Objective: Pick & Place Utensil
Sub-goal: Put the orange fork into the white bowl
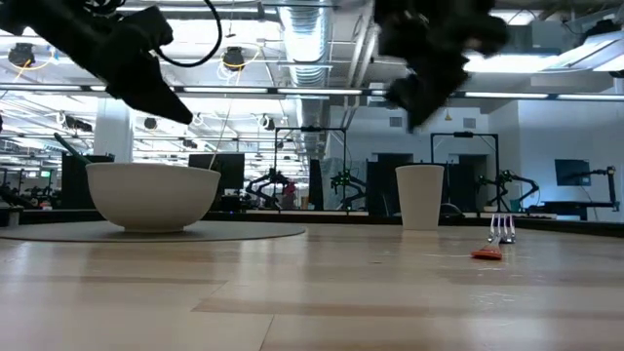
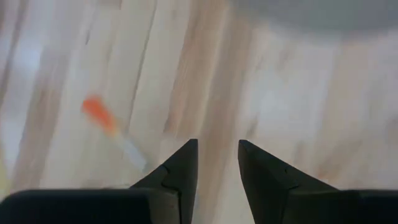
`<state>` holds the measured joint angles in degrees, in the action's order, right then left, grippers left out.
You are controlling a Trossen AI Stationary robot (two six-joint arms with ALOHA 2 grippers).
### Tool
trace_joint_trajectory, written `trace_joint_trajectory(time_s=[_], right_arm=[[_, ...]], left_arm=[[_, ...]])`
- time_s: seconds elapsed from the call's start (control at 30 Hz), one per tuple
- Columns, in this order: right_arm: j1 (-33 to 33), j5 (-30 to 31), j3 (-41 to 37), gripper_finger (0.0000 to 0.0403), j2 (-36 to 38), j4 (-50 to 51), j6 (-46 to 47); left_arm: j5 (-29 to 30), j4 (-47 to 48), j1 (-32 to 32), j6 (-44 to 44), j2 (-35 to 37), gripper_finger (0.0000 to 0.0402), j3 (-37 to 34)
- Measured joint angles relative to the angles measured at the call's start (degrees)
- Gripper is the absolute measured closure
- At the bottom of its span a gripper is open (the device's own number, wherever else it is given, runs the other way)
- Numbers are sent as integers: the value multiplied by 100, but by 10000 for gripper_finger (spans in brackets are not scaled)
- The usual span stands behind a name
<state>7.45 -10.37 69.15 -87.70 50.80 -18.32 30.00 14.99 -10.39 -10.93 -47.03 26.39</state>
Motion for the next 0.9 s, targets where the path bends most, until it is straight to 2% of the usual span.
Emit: trace_joint_trajectory(time_s=[0.2,0.3,0.57,0.73,0.9], right_arm=[[10,-22,-429,294,2,365,-681],[-48,-27,-422,294,6,185,-553],[-675,-29,-426,294,-114,124,-321],[-1017,-33,-419,294,-432,81,-644],[-1200,-24,-420,294,-794,151,-532]], left_arm=[[-1,-687,0,20,88,239,7],[0,-973,0,19,95,239,9],[-2,-993,0,63,88,239,9],[-2,-994,-1,63,90,239,9],[-4,-984,0,63,90,239,9]])
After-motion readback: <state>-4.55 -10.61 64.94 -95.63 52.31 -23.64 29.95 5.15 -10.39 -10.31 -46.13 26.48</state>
